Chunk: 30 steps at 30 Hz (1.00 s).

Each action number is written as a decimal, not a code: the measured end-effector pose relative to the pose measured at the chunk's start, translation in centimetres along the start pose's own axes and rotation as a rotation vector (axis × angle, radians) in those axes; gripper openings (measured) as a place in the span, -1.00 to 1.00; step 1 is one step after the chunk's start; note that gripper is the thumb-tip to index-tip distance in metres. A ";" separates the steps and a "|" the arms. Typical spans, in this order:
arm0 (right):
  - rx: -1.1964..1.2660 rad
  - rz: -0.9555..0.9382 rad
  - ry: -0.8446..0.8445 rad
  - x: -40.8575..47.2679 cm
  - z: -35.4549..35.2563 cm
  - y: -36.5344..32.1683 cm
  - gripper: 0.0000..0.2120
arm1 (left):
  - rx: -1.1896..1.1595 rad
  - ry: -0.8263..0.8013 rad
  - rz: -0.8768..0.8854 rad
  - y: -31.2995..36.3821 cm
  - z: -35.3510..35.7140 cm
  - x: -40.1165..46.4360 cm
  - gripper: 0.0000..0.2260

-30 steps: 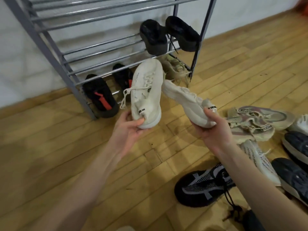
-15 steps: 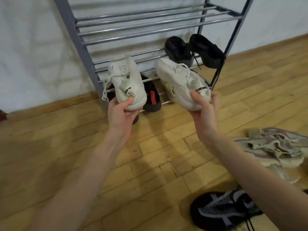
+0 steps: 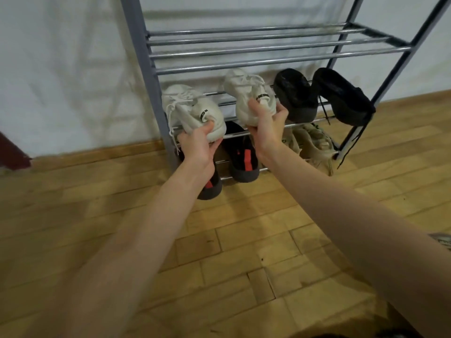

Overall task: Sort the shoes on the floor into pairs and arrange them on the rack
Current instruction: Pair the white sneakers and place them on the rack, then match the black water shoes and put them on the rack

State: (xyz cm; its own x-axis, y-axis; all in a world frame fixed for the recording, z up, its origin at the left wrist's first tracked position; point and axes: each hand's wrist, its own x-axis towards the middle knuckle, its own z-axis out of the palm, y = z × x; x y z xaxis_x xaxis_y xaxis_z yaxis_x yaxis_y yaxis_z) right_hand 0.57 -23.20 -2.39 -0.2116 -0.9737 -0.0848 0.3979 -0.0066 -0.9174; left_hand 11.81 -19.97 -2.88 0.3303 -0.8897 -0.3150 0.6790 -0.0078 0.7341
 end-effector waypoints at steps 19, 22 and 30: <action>-0.559 0.144 -0.030 -8.8 -13.3 -0.9 -0.53 | 0.537 0.000 -0.197 -2.9 -4.0 -6.4 -0.86; -0.774 0.182 0.040 -10.7 -18.6 -2.3 -0.70 | 0.748 -0.115 -0.243 -6.6 -4.7 -8.3 -0.79; -1.094 0.140 0.132 -20.5 -31.0 -4.8 -0.84 | 1.094 -0.506 -0.387 -16.4 -4.8 -15.4 -0.85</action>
State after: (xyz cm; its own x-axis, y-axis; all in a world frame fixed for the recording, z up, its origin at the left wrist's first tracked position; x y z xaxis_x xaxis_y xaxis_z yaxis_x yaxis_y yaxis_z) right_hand -24.73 3.85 -8.31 -0.3453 -0.9179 -0.1954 -0.5629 0.3692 -0.7395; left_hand -1.28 -4.00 -12.99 -0.2195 -0.8174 -0.5326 -0.3005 -0.4628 0.8340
